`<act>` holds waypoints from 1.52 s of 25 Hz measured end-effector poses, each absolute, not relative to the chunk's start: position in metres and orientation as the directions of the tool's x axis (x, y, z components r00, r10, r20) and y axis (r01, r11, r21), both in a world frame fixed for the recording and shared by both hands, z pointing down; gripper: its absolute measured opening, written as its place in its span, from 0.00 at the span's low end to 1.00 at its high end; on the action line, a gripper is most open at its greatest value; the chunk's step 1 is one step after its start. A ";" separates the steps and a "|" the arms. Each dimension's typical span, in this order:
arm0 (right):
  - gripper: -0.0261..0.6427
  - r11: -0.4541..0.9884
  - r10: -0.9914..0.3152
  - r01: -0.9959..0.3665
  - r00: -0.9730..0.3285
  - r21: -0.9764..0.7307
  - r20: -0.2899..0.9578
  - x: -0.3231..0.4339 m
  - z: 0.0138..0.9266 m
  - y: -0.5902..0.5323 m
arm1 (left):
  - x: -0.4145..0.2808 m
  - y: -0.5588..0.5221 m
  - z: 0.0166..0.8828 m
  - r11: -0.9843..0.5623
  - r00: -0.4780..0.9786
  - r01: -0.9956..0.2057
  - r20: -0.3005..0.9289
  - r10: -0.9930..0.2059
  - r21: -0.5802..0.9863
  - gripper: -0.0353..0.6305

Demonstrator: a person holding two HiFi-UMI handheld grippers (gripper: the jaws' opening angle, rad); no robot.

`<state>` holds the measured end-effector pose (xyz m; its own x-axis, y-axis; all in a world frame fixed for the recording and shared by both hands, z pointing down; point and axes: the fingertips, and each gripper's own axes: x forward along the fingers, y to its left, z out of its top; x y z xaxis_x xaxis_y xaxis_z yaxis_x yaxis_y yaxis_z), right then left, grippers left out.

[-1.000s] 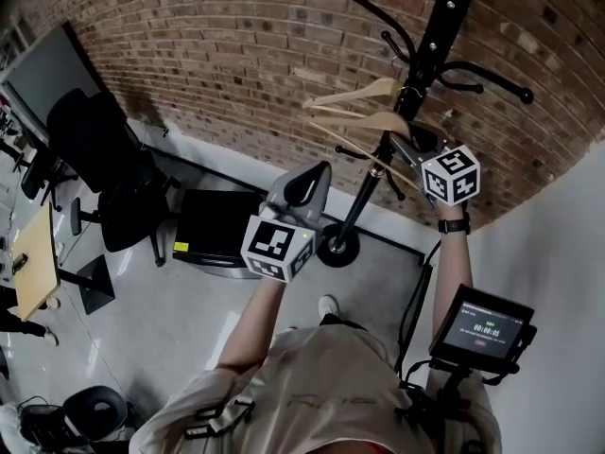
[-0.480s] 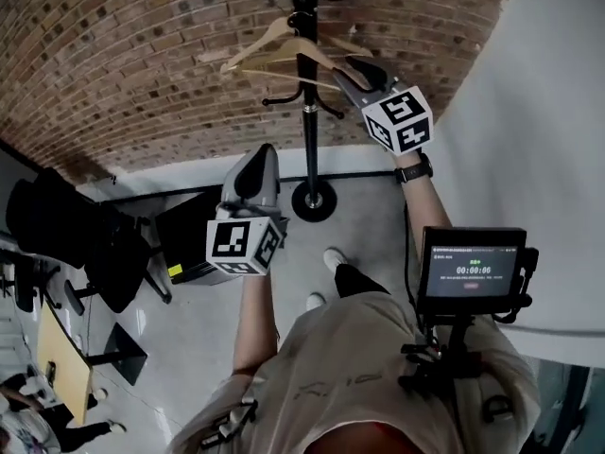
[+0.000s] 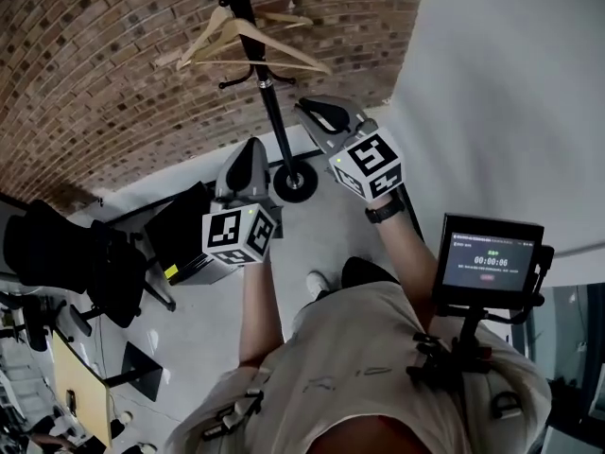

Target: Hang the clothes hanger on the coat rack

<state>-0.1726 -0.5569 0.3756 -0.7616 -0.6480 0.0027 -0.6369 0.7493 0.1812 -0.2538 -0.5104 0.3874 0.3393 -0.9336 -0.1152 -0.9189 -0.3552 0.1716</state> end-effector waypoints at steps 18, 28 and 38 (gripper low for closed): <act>0.05 0.763 -0.643 -0.646 -0.762 -0.017 0.083 0.024 0.417 -0.362 | -0.048 -0.333 0.399 -0.268 0.267 -0.954 -0.024 -0.963 0.136 0.06; 0.05 0.727 -0.686 -0.687 -0.727 0.018 -0.008 0.037 0.374 -0.297 | -0.026 -0.271 0.356 -0.330 0.325 -0.943 -0.084 -0.942 0.053 0.06; 0.05 0.739 -0.671 -0.672 -0.740 0.045 -0.039 -0.003 0.352 -0.261 | -0.069 -0.240 0.343 -0.302 0.296 -0.951 -0.101 -0.950 0.060 0.06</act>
<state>-0.0032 -0.2606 0.3523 -0.7404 -0.6711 -0.0394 -0.6722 0.7390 0.0445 -0.0686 -0.2395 0.3432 0.2956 -0.9499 -0.1010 -0.9512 -0.3025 0.0604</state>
